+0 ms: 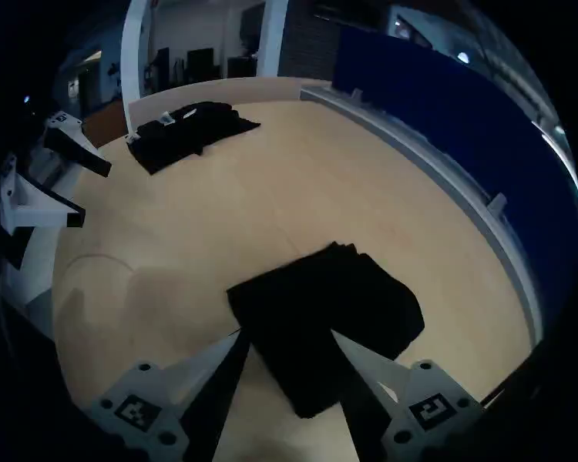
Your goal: Fold towel
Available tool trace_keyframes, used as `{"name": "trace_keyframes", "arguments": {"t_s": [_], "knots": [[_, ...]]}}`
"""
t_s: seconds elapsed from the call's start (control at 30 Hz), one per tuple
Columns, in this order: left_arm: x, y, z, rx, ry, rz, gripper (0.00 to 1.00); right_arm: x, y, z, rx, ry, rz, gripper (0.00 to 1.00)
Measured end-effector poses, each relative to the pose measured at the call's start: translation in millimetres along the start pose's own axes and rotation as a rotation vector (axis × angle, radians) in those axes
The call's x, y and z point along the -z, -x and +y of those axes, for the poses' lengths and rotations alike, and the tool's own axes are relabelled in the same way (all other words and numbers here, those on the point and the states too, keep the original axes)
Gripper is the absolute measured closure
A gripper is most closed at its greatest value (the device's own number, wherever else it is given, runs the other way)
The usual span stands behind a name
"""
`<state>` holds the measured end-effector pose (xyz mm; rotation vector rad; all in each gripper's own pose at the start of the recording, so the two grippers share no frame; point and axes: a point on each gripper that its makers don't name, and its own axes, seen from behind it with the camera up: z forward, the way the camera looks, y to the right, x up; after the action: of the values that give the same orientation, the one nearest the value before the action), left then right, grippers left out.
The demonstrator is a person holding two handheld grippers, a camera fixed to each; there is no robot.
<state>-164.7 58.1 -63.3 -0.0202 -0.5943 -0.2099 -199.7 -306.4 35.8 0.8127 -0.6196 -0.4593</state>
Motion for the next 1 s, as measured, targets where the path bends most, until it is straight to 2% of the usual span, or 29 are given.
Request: {"name": "trace_keyframes", "arguments": {"t_s": [0.47, 0.73, 1.0], "knots": [[3.0, -1.7, 1.9, -0.005, -0.002, 0.002, 0.07, 25.9, 57.8, 11.9, -0.103, 0.065, -0.062, 0.29], [0.9, -1.3, 5.9, -0.008, 0.003, 0.000, 0.07, 23.7, 77.2, 17.3, -0.158, 0.080, -0.084, 0.30], [-0.4, -0.7, 5.8, -0.007, 0.002, -0.002, 0.07, 17.6, 82.6, 18.5, -0.178, 0.079, -0.087, 0.39]]}}
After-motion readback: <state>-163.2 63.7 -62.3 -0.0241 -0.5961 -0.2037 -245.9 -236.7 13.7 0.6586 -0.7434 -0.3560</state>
